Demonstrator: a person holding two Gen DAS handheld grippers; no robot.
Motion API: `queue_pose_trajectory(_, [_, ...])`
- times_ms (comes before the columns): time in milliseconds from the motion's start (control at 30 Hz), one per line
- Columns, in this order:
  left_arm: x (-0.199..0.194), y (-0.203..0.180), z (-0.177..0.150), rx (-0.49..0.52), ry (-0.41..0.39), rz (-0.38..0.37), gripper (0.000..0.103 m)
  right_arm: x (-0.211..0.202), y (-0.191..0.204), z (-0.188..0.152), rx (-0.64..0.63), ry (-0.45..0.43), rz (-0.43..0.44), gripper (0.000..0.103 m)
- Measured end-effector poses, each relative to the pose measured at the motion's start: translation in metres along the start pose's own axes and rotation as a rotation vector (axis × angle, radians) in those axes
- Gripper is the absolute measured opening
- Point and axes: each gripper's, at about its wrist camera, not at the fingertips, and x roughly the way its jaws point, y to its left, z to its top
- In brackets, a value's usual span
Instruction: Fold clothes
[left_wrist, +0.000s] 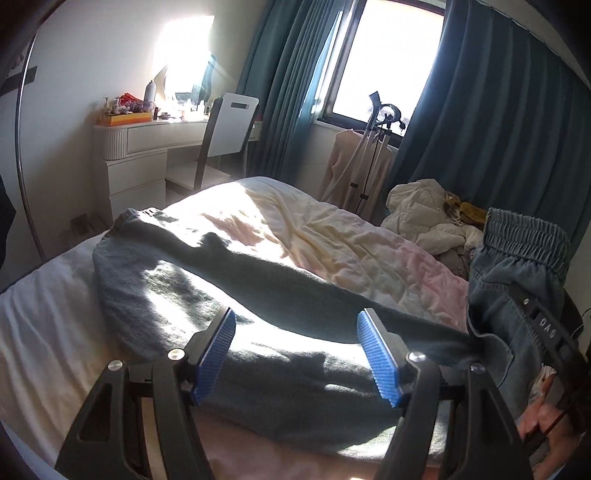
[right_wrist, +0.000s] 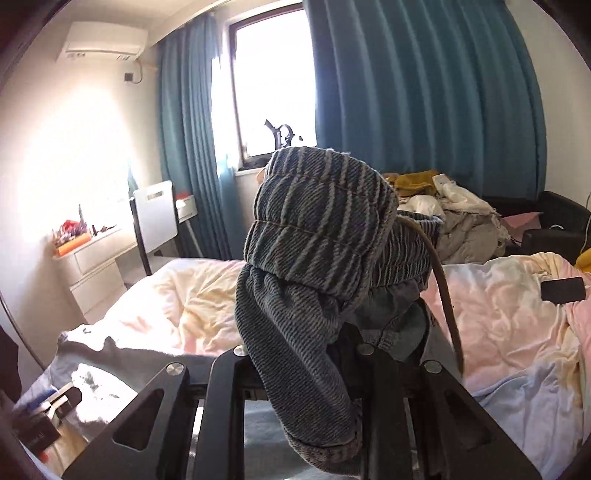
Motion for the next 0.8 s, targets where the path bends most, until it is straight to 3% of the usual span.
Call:
queue_pose_trajectory(67, [-0.005,0.008,0.002,-0.019,-0.029,0.004,0.073,0.015,0.028,-0.024,-0.069,0.039,0.023,0.02])
queue_pose_trajectory(233, [0.005,0.018,0.0,-0.059,-0.005,-0.043,0.073,0.061,0.078,-0.103,-0.26,0.198,0.054,0.02])
queue_pose_trajectory(333, [0.015,0.017,-0.003,-0.061,0.024,-0.073,0.073,0.067,0.088,-0.136,-0.364,0.198,0.044,0.02])
queue_pose_trajectory(633, [0.016,0.018,-0.001,-0.104,0.0,-0.143,0.073,0.044,0.103,-0.155,-0.407,0.155,0.073,0.019])
queue_pose_trajectory(800, [0.024,0.019,-0.005,-0.107,0.044,-0.171,0.073,0.031,0.112,-0.167,-0.421,0.143,0.095,0.02])
